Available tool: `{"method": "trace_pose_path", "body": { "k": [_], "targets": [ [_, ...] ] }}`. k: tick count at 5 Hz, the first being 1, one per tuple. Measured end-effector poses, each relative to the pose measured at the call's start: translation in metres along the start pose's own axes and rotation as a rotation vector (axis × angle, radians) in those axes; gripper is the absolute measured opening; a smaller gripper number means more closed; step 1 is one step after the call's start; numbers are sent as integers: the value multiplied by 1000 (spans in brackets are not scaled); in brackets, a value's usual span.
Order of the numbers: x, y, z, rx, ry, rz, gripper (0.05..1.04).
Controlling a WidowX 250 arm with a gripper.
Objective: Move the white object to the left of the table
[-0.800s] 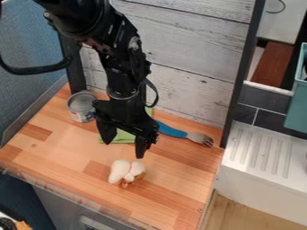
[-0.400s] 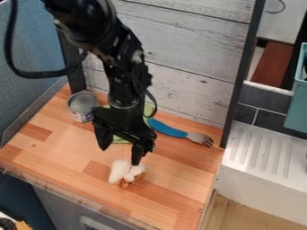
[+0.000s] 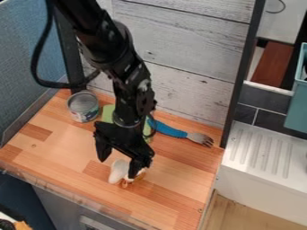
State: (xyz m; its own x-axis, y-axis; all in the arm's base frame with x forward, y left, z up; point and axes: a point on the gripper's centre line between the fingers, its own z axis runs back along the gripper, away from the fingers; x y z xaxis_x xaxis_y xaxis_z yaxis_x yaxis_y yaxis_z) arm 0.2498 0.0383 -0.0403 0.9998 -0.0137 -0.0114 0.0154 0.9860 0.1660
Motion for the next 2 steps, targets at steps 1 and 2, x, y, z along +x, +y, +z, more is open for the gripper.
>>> {"method": "trace_pose_path", "body": {
  "k": [1, 2],
  "targets": [
    [-1, 2, -26, -46, 49, 1, 1000],
    [7, -1, -32, -98, 27, -19, 999]
  ]
}}
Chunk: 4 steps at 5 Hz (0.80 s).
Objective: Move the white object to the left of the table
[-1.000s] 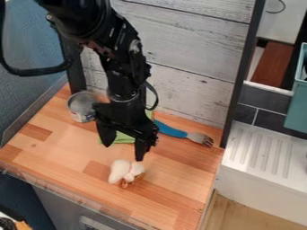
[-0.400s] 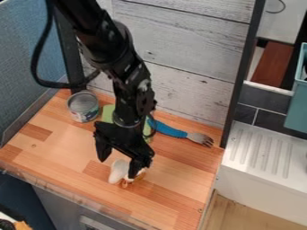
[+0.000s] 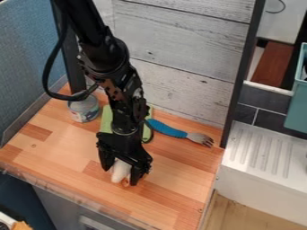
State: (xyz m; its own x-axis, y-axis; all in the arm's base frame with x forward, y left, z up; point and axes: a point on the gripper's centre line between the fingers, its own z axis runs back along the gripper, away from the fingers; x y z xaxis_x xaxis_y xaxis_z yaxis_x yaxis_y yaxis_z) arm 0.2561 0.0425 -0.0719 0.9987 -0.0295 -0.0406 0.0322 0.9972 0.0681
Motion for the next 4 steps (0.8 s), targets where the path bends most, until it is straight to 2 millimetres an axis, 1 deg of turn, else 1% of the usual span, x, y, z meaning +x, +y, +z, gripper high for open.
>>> {"method": "trace_pose_path", "body": {
  "k": [1, 2, 3, 4],
  "targets": [
    [6, -3, -7, -54, -10, -22, 950],
    [8, -2, -11, -54, -25, -15, 690],
    [9, -1, -11, -48, -30, -1, 478],
    [7, -2, -11, -54, -29, -4, 370]
  ]
}}
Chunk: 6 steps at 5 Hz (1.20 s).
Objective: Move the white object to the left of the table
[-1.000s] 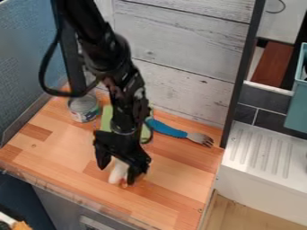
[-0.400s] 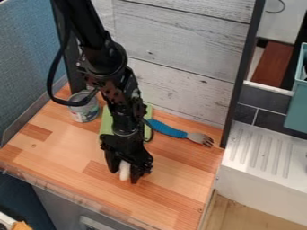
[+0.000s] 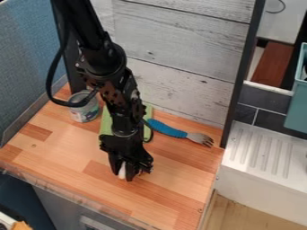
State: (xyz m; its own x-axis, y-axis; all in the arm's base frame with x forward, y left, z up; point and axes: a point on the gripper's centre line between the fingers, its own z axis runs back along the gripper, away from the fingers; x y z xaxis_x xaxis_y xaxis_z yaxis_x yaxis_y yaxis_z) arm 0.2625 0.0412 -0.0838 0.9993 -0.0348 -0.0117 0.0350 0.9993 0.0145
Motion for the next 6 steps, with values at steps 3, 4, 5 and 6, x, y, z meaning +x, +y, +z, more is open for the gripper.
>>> {"method": "trace_pose_path", "body": {
  "k": [3, 4, 5, 6],
  "targets": [
    [-12, 20, 35, -63, -55, 138, 327],
    [-22, 38, 49, -58, -81, 224, 326],
    [-42, 81, 57, -23, -94, 407, 326],
    [-51, 106, 59, 4, -105, 506, 326]
  ]
}}
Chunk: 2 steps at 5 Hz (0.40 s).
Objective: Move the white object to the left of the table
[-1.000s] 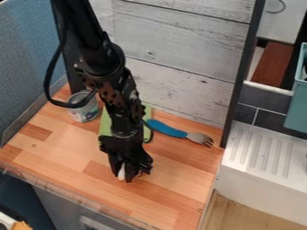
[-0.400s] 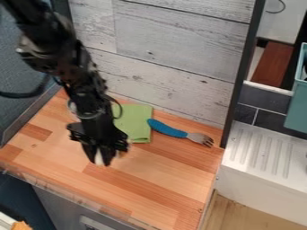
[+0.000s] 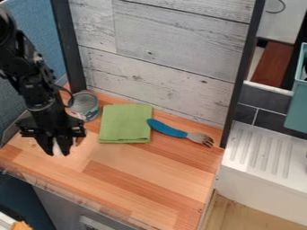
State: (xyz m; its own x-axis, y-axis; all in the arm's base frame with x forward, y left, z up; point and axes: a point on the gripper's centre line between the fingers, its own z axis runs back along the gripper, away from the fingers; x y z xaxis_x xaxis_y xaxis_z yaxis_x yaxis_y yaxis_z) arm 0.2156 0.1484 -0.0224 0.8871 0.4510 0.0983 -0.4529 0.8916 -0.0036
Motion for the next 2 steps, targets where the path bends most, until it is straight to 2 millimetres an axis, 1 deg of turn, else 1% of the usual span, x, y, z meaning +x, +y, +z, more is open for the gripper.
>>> {"method": "trace_pose_path", "body": {
  "k": [1, 2],
  "targets": [
    [13, 33, 0, 21, -6, 115, 326],
    [32, 52, -5, 43, -10, 173, 326]
  ]
}}
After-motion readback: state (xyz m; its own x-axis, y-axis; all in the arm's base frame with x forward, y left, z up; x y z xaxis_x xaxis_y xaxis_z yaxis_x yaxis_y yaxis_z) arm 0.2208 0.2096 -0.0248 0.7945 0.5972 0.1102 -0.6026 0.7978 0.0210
